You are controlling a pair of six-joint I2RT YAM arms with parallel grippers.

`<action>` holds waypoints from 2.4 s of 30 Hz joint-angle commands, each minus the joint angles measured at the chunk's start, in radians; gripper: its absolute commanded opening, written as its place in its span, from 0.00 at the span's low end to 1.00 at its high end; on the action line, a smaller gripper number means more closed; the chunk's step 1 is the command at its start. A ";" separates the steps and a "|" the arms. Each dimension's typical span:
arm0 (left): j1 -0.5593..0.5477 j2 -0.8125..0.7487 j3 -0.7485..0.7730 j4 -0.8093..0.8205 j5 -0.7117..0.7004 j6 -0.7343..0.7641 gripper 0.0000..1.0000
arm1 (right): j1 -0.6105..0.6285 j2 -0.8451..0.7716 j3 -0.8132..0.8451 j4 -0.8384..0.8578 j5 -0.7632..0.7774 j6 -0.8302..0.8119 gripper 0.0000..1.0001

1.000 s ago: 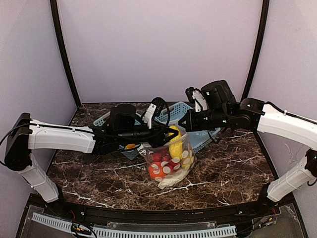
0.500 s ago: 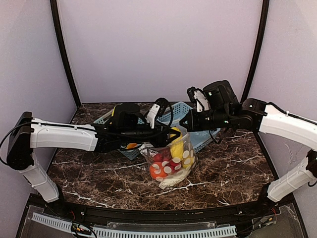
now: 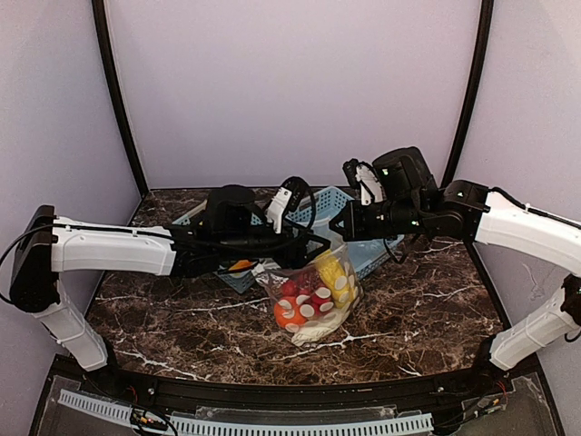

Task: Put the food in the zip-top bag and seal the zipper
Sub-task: Place the fake fruit in the zipper food storage bag, then pick up the fake fruit from the bin.

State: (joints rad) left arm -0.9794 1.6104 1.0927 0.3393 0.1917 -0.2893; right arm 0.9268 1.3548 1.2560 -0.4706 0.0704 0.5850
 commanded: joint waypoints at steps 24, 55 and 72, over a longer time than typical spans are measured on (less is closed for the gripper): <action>0.281 -0.396 0.026 -0.639 0.083 0.074 0.75 | -0.005 -0.019 0.008 0.053 -0.003 -0.003 0.00; 0.521 0.181 0.205 -0.760 0.169 0.217 0.56 | -0.005 -0.057 0.011 0.041 0.004 -0.008 0.00; 0.519 0.247 0.159 -0.752 0.229 0.221 0.51 | -0.005 -0.033 0.027 0.044 -0.008 -0.007 0.00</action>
State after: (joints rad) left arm -0.4625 1.8454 1.2667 -0.3923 0.3927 -0.0814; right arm 0.9268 1.3205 1.2560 -0.4732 0.0681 0.5816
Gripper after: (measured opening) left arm 0.514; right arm 0.006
